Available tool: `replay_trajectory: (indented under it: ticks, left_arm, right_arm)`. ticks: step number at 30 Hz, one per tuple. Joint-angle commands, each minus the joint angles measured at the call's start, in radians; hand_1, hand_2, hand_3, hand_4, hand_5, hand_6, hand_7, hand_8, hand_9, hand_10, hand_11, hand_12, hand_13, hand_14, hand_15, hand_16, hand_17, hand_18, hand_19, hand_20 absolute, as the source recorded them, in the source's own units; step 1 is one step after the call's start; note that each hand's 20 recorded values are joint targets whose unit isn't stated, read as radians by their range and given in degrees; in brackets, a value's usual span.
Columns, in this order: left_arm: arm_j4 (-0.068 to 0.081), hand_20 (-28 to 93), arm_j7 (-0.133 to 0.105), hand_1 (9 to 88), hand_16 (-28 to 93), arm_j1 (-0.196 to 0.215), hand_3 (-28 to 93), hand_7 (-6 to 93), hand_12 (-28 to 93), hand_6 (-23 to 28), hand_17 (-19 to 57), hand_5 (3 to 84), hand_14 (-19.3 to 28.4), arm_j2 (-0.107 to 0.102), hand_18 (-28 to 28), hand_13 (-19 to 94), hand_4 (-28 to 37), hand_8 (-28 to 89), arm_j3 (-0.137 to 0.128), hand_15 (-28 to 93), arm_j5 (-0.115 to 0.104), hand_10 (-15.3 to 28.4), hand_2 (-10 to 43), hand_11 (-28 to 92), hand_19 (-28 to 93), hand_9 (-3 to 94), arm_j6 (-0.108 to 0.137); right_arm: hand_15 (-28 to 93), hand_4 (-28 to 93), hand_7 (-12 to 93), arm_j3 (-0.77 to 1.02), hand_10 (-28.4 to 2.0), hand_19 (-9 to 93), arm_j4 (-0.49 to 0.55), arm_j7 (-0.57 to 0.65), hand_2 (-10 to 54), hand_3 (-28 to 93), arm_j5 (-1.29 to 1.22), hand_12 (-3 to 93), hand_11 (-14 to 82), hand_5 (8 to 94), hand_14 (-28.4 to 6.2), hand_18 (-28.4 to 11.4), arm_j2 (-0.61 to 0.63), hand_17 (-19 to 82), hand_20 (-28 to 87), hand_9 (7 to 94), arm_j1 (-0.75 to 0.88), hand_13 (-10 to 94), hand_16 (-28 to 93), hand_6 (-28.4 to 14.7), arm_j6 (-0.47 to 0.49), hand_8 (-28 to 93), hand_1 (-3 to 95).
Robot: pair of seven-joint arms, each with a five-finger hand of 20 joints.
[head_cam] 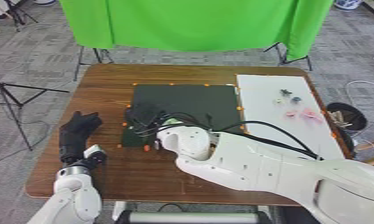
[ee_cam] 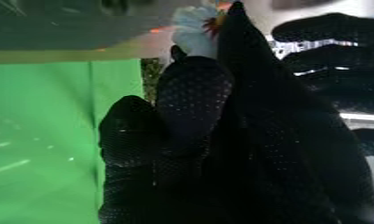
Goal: Arrange flowers
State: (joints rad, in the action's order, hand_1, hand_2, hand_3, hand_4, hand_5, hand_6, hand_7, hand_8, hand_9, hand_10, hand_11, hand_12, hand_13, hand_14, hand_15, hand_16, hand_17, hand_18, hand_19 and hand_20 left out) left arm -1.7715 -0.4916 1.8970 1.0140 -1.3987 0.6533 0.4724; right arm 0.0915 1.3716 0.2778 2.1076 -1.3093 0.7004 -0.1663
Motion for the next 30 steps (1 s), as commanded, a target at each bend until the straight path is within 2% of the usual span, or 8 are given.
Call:
replay_trajectory:
  ticks: [1,8,11,16,17,18,25,30]
  left_arm:
    - [0.010,13,0.021,23.3,-15,0.012,73,12.7,12,13.1,9.8,67.8,25.5,0.016,16.8,38,-28.3,-1,-0.013,56,0.013,24.5,12.5,38,40,54.7,-0.025]
    - [0.021,13,0.039,24.6,-15,0.011,73,12.4,13,13.8,9.3,69.4,26.5,0.022,17.0,37,-28.2,-1,-0.034,57,0.025,25.5,11.8,38,40,55.3,-0.052]
    - [0.028,13,0.046,25.1,-16,0.010,73,12.0,13,14.5,8.9,70.6,27.0,0.028,17.1,37,-28.3,0,-0.049,58,0.032,26.1,11.8,38,40,55.5,-0.067]
    - [0.033,13,0.067,25.7,-16,0.023,72,11.1,13,14.9,8.8,70.9,27.0,0.035,17.2,37,-28.3,0,-0.084,58,0.047,26.6,12.0,37,40,55.2,-0.096]
    - [0.033,13,0.061,25.8,-16,0.002,71,11.0,13,15.0,8.8,71.0,27.0,0.030,17.2,37,-28.2,0,-0.053,58,0.039,26.6,12.0,37,40,55.3,-0.063]
    - [-0.033,13,-0.031,25.8,-16,0.024,71,10.8,13,15.0,8.8,70.9,26.8,-0.021,17.1,37,-28.1,0,0.062,58,-0.023,26.4,12.0,37,40,55.0,0.045]
    - [-0.034,12,-0.032,25.7,-15,0.027,69,10.4,12,13.3,9.5,66.7,24.3,-0.024,16.8,38,-26.2,-1,0.066,54,-0.024,23.9,12.0,36,40,53.0,0.053]
    - [-0.047,12,-0.026,24.6,-13,0.045,67,12.3,11,10.0,10.6,61.6,22.2,-0.023,16.2,40,-25.7,-3,0.054,49,-0.020,20.5,12.0,35,38,51.9,0.062]
  right_arm:
    - [60,-1,42,0.011,-9.6,93,0.018,0.017,-5.0,31,-0.001,20.4,11.3,57.3,-1.0,-8.8,0.014,60,45,61.5,-0.004,83,29,-0.6,0.058,-4,73.1]
    - [60,-1,40,0.015,-9.8,93,0.027,0.027,-5.3,32,0.004,14.9,15.8,52.2,-1.1,-8.7,0.021,58,44,55.9,-0.016,81,28,-1.0,0.091,-5,72.3]
    - [61,-4,33,0.010,-9.7,93,0.031,0.034,-5.8,38,-0.002,14.7,14.7,50.0,-0.9,-8.8,0.022,57,44,52.8,-0.033,80,28,-0.4,0.092,-4,69.0]
    - [62,-6,27,0.026,-10.0,92,0.057,0.042,-6.8,43,-0.021,14.9,12.7,48.1,-1.5,-9.1,0.028,56,45,48.7,-0.052,78,27,0.6,0.131,-14,67.2]
    - [62,-6,26,0.033,-9.8,92,0.064,0.041,-6.7,41,-0.029,15.0,12.4,47.7,-1.5,-9.2,0.029,55,45,48.1,-0.054,78,27,0.5,0.145,-14,68.0]
    - [62,-5,25,0.042,-9.9,92,0.072,0.041,-6.6,40,-0.030,15.2,12.1,47.3,-1.6,-9.2,0.032,55,45,47.5,-0.052,78,26,0.5,0.156,-13,68.3]
    - [63,1,18,0.117,-9.8,91,0.148,0.042,-8.2,33,-0.106,16.6,8.0,45.5,-3.2,-10.1,0.055,52,47,43.6,-0.064,74,25,0.3,0.253,-9,73.5]
    - [62,1,16,0.214,-11.4,90,0.228,0.045,-9.5,36,-0.196,17.6,6.4,45.5,-3.9,-11.2,0.104,51,47,42.8,-0.066,73,27,-0.1,0.350,-8,74.9]
